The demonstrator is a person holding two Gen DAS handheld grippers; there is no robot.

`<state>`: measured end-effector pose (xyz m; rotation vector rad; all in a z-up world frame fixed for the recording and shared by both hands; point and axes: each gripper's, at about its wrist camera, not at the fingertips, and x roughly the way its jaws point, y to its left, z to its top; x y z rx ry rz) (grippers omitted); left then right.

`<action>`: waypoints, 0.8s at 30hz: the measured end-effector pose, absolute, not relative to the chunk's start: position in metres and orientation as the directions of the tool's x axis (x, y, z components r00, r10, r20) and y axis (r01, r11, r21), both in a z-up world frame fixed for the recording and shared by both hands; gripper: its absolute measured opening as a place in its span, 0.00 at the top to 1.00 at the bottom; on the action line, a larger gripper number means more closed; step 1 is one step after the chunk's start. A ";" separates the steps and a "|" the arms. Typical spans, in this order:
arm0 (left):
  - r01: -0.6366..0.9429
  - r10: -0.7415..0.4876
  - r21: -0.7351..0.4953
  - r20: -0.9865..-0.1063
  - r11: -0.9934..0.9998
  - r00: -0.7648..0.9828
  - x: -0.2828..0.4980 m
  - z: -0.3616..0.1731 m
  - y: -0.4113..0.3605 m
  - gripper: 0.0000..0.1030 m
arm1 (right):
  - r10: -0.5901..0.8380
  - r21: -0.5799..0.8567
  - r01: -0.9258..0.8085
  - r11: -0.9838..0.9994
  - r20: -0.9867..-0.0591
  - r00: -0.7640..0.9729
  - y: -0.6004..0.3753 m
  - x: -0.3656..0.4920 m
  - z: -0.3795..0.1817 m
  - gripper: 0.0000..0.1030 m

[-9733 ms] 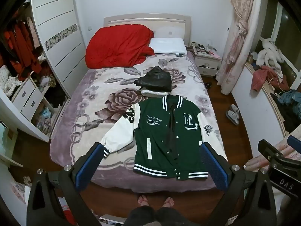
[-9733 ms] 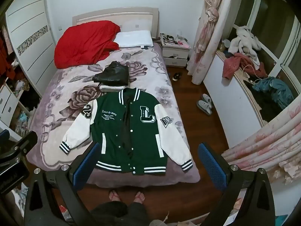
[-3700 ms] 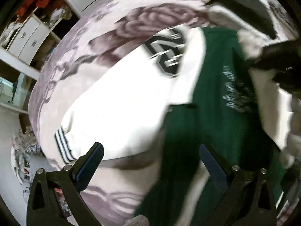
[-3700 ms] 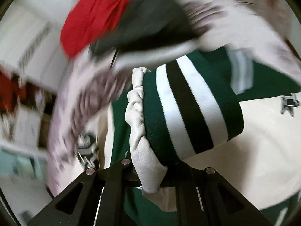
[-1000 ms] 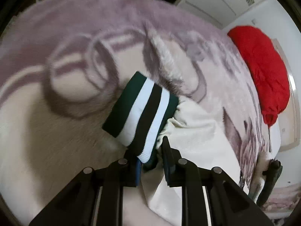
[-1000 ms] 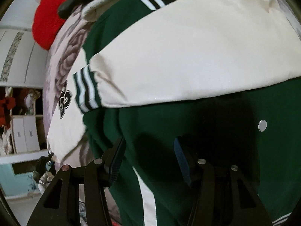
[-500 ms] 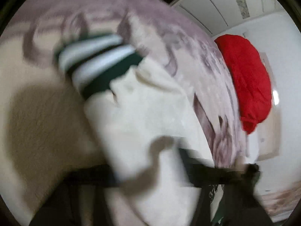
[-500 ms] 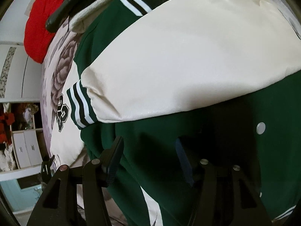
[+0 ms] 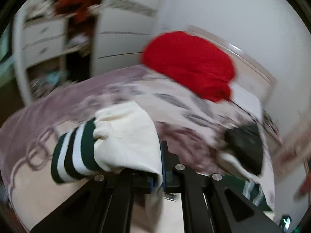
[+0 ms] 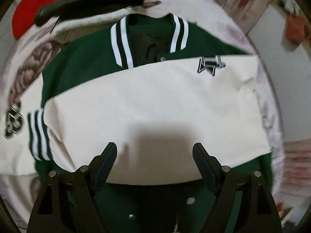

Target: Fold large clothes

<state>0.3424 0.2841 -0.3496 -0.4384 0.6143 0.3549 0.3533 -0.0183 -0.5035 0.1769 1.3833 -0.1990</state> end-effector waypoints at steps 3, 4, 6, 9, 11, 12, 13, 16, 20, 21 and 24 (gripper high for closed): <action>-0.284 0.064 -0.266 -0.615 0.921 0.786 0.370 -0.330 0.188 0.97 | 0.037 0.085 0.275 0.958 -0.984 0.173 -0.058 0.343 -0.498 0.21; -0.225 0.012 -0.264 -0.624 0.938 0.781 0.378 -0.329 0.151 0.97 | 0.055 0.105 0.285 0.953 -0.983 0.177 -0.075 0.336 -0.494 0.21; -0.118 -0.095 -0.283 -0.637 0.952 0.765 0.390 -0.333 0.081 0.97 | 0.079 0.128 0.305 0.944 -0.982 0.169 -0.108 0.322 -0.489 0.21; 0.036 -0.250 -0.314 -0.676 0.949 0.693 0.405 -0.354 -0.033 0.97 | 0.100 0.147 0.365 0.919 -0.984 0.145 -0.173 0.298 -0.489 0.21; 0.116 -0.319 -0.318 -0.716 0.941 0.621 0.411 -0.380 -0.104 0.97 | 0.097 0.143 0.417 0.897 -0.987 0.130 -0.222 0.281 -0.492 0.21; 0.145 -0.334 -0.308 -0.753 0.940 0.567 0.413 -0.400 -0.143 0.97 | 0.096 0.143 0.437 0.888 -0.987 0.128 -0.239 0.275 -0.494 0.21; 0.159 -0.337 -0.299 -0.774 0.941 0.536 0.411 -0.413 -0.166 0.97 | 0.095 0.142 0.465 0.874 -0.988 0.123 -0.265 0.266 -0.497 0.21; 0.219 -0.319 -0.254 -0.879 0.942 0.353 0.407 -0.469 -0.233 0.96 | 0.129 0.173 0.532 0.829 -0.985 0.118 -0.325 0.245 -0.506 0.21; 0.308 -0.245 -0.158 -0.931 0.938 0.269 0.394 -0.504 -0.274 0.75 | 0.220 0.265 0.565 0.781 -0.964 0.148 -0.380 0.220 -0.517 0.21; 0.321 -0.227 -0.137 -0.938 0.937 0.263 0.392 -0.506 -0.278 0.69 | 0.252 0.299 0.569 0.766 -0.954 0.161 -0.391 0.214 -0.520 0.21; 0.335 -0.213 -0.121 -0.944 0.934 0.253 0.400 -0.501 -0.263 0.25 | 0.325 0.378 0.570 0.729 -0.925 0.198 -0.413 0.196 -0.525 0.21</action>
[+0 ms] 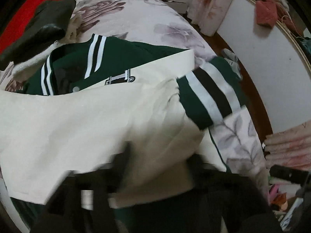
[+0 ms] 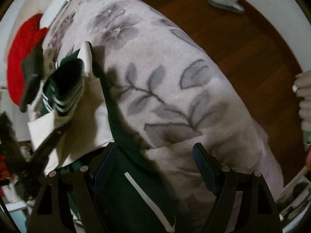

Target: Fold large clothes

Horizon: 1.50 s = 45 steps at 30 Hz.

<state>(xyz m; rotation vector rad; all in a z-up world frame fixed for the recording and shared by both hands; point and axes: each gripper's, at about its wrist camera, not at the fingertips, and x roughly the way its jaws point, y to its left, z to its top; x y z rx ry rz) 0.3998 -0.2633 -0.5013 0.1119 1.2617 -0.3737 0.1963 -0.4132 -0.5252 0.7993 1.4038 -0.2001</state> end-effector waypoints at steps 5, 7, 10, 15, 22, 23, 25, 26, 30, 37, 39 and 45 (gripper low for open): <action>0.171 -0.144 -0.095 -0.941 0.981 0.307 0.395 -0.482 -0.177 0.20 | 0.417 0.464 0.554 0.691 -0.882 0.218 -0.420 0.181 -0.526 0.21; 0.052 -0.043 -0.027 -0.942 0.998 0.333 0.392 -0.479 -0.125 0.20 | 0.446 0.486 0.552 0.678 -0.868 0.217 -0.414 0.181 -0.525 0.21; -0.104 0.111 0.082 -0.942 0.991 0.315 0.400 -0.495 -0.053 0.20 | 0.474 0.511 0.540 0.669 -0.853 0.219 -0.405 0.192 -0.526 0.21; -0.297 0.279 0.200 -0.926 0.934 0.253 0.429 -0.544 0.053 0.13 | 0.470 0.499 0.497 0.710 -0.861 0.193 -0.378 0.224 -0.532 0.21; -0.313 0.249 0.164 -0.935 0.935 0.251 0.437 -0.549 0.087 0.13 | 0.352 0.370 0.416 0.831 -0.928 0.121 -0.334 0.232 -0.520 0.21; -0.303 0.247 0.165 -0.934 0.939 0.259 0.432 -0.543 0.085 0.13 | 0.312 0.323 0.411 0.852 -0.945 0.096 -0.330 0.230 -0.521 0.21; -0.288 0.242 0.157 -0.925 0.945 0.293 0.412 -0.524 0.082 0.13 | 0.285 0.288 0.405 0.867 -0.956 0.070 -0.325 0.230 -0.526 0.21; -0.281 0.251 0.165 -0.919 0.945 0.303 0.400 -0.516 0.080 0.13 | 0.278 0.281 0.396 0.874 -0.958 0.064 -0.322 0.233 -0.530 0.21; -0.262 0.257 0.177 -0.915 0.949 0.312 0.350 -0.496 0.074 0.13 | 0.294 0.258 0.307 0.916 -0.953 -0.077 -0.297 0.248 -0.572 0.28; -0.285 0.247 0.175 -0.939 0.942 0.240 0.288 -0.497 0.103 0.13 | 0.177 0.129 0.463 0.877 -0.982 -0.061 -0.323 0.240 -0.585 0.78; -0.312 0.256 0.176 -0.937 0.934 0.236 0.272 -0.491 0.114 0.13 | 0.107 0.059 0.416 0.907 -0.990 -0.093 -0.305 0.241 -0.574 0.76; -0.358 0.241 0.164 -0.954 0.919 0.181 0.218 -0.503 0.127 0.13 | 0.358 0.354 0.393 0.848 -0.931 0.065 -0.217 0.222 -0.490 0.58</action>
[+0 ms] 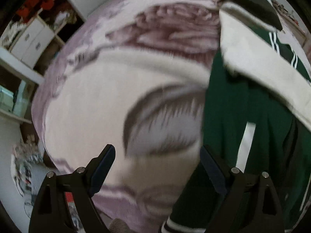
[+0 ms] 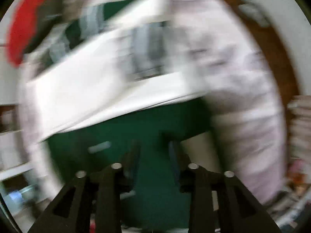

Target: Fold large clothes

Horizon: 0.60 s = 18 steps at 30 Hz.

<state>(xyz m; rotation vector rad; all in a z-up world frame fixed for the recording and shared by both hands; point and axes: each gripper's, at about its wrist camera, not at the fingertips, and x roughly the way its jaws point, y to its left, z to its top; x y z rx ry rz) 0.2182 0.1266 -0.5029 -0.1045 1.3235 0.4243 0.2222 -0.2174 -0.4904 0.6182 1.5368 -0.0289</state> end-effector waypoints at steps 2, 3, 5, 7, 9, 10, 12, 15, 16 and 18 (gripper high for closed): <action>-0.360 0.201 0.141 -0.970 0.922 0.135 0.205 -0.524 0.123 0.13 | 0.620 0.591 0.355 0.725 -0.784 0.038 -0.161 0.223 -0.498 0.58; -0.355 0.202 0.149 -0.973 0.923 0.116 0.200 -0.536 0.120 0.13 | 0.702 0.661 0.356 0.660 -0.712 0.020 -0.141 0.225 -0.507 0.58; -0.323 0.235 0.206 -0.970 0.924 0.056 0.191 -0.567 0.116 0.13 | 0.817 0.756 0.372 0.538 -0.576 -0.010 -0.097 0.232 -0.537 0.58; -0.318 0.253 0.233 -0.967 0.919 0.022 0.185 -0.590 0.121 0.12 | 0.805 0.728 0.393 0.562 -0.591 -0.057 -0.069 0.239 -0.574 0.58; -0.353 0.227 0.205 -0.974 0.913 0.022 0.182 -0.597 0.134 0.12 | 0.700 0.615 0.391 0.685 -0.705 -0.117 -0.063 0.240 -0.600 0.58; -0.366 0.204 0.180 -0.979 0.913 0.026 0.182 -0.599 0.140 0.10 | 0.623 0.546 0.371 0.751 -0.771 -0.128 -0.064 0.239 -0.605 0.58; -0.368 0.184 0.160 -0.982 0.916 0.032 0.181 -0.602 0.144 0.07 | 0.603 0.531 0.377 0.759 -0.792 -0.096 -0.073 0.236 -0.611 0.58; -0.346 0.195 0.168 -0.980 0.923 0.046 0.179 -0.603 0.140 0.07 | 0.663 0.587 0.418 0.693 -0.747 -0.051 -0.077 0.232 -0.618 0.54; -0.346 0.194 0.166 -0.980 0.923 0.046 0.179 -0.603 0.141 0.07 | 0.695 0.619 0.424 0.661 -0.718 -0.035 -0.073 0.231 -0.622 0.52; -0.351 0.185 0.158 -0.982 0.923 0.044 0.178 -0.603 0.142 0.07 | 0.723 0.650 0.416 0.636 -0.690 -0.028 -0.064 0.231 -0.629 0.51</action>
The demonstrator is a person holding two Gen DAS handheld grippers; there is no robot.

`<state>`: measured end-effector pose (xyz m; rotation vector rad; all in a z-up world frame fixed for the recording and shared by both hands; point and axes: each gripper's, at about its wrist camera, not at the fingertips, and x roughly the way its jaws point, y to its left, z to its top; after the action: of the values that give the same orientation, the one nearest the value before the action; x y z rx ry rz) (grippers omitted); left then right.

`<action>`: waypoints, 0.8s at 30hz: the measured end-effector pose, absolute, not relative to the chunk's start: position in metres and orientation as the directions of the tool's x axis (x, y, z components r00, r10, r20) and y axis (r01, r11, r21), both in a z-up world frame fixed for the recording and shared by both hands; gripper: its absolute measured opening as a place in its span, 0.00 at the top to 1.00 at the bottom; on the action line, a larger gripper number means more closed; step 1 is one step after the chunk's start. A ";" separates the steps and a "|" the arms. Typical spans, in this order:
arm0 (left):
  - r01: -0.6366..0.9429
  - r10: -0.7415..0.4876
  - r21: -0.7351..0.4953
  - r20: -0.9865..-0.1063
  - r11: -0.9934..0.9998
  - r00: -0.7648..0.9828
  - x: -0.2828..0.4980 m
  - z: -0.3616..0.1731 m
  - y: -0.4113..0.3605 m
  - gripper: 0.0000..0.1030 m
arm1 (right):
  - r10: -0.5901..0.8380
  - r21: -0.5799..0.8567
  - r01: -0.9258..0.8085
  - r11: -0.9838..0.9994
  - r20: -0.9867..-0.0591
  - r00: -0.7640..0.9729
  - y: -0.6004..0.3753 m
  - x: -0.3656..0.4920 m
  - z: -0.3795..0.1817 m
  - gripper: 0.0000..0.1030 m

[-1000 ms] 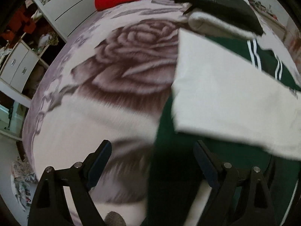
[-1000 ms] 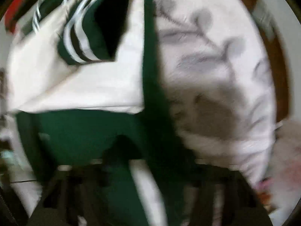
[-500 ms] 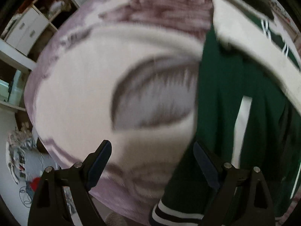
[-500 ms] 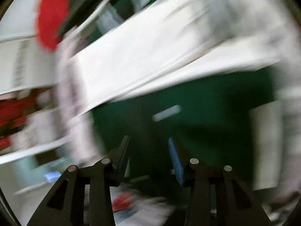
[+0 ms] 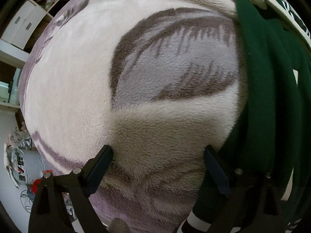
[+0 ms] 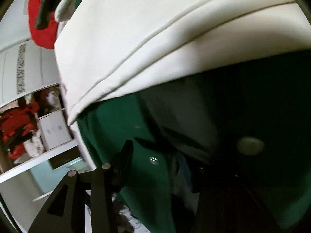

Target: Fold large clothes

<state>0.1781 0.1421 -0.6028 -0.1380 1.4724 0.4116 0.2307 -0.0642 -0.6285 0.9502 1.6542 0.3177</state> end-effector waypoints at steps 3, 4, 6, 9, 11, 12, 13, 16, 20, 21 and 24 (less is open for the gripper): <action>-0.347 0.186 0.159 -0.981 0.924 0.046 0.178 -0.598 0.142 0.07 | 0.666 0.610 0.374 0.698 -0.745 -0.027 -0.053 0.224 -0.620 0.89; -0.340 0.189 0.162 -0.981 0.926 0.048 0.177 -0.597 0.140 0.07 | 0.667 0.618 0.369 0.694 -0.745 -0.007 -0.057 0.221 -0.612 0.91; -0.329 0.192 0.165 -0.980 0.930 0.052 0.175 -0.595 0.139 0.07 | 0.669 0.634 0.380 0.673 -0.741 0.051 -0.076 0.220 -0.591 0.92; -0.314 0.193 0.167 -0.980 0.935 0.055 0.174 -0.594 0.136 0.07 | 0.654 0.650 0.387 0.654 -0.743 0.142 -0.106 0.219 -0.549 0.93; -0.311 0.190 0.164 -0.980 0.936 0.055 0.173 -0.594 0.136 0.07 | 0.576 0.591 0.375 0.714 -0.801 0.165 -0.128 0.231 -0.523 0.93; -0.309 0.188 0.162 -0.981 0.937 0.054 0.173 -0.594 0.136 0.07 | 0.536 0.553 0.372 0.745 -0.829 0.158 -0.134 0.240 -0.519 0.93; -0.308 0.186 0.162 -0.981 0.937 0.053 0.173 -0.592 0.137 0.07 | 0.496 0.510 0.372 0.776 -0.857 0.139 -0.141 0.246 -0.520 0.93; -0.309 0.182 0.159 -0.982 0.938 0.048 0.177 -0.589 0.142 0.07 | 0.404 0.400 0.343 0.850 -0.913 0.064 -0.153 0.254 -0.538 0.93; -0.326 0.183 0.154 -0.981 0.933 0.062 0.173 -0.573 0.144 0.07 | 0.410 0.377 0.343 0.860 -0.912 -0.026 -0.154 0.266 -0.561 0.86; -0.337 0.186 0.152 -0.980 0.929 0.069 0.169 -0.564 0.145 0.07 | 0.443 0.401 0.366 0.840 -0.896 -0.037 -0.165 0.260 -0.564 0.75; -0.362 0.191 0.146 -0.977 0.921 0.093 0.159 -0.546 0.147 0.07 | 0.520 0.456 0.420 0.784 -0.853 -0.045 -0.183 0.232 -0.560 0.55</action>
<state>0.1590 0.1468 -0.5460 -0.1451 1.4204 0.4127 0.2324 -0.1829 -0.5605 0.7522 1.6671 0.0949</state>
